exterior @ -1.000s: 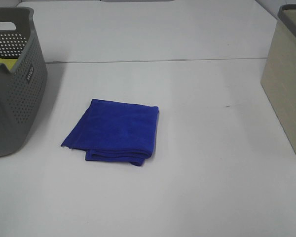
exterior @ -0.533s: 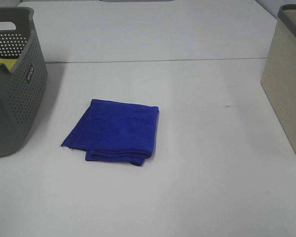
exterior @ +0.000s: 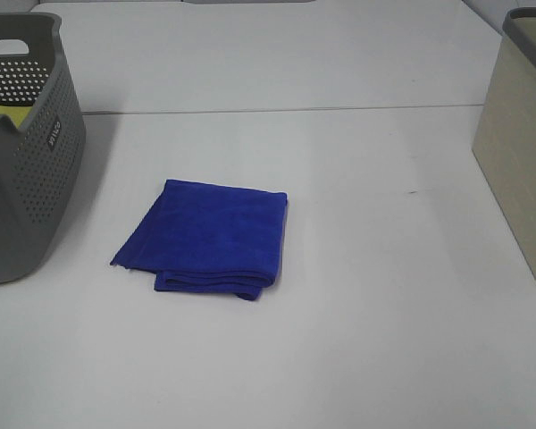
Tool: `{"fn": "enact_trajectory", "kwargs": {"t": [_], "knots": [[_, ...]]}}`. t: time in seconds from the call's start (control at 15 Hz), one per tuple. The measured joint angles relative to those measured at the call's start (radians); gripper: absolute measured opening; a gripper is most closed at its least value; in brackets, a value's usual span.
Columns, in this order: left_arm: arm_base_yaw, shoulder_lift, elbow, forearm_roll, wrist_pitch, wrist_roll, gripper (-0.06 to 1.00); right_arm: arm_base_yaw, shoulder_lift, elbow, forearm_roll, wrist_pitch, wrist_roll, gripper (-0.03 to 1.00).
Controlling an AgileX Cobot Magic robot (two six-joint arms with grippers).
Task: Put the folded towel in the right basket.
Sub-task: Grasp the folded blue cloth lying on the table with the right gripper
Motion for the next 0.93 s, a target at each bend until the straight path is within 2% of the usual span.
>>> {"fn": "enact_trajectory", "kwargs": {"t": [0.93], "knots": [[0.000,0.000,0.000,0.000,0.000,0.000,0.99,0.000,0.000,0.000,0.000,0.000,0.000,0.97]]}}
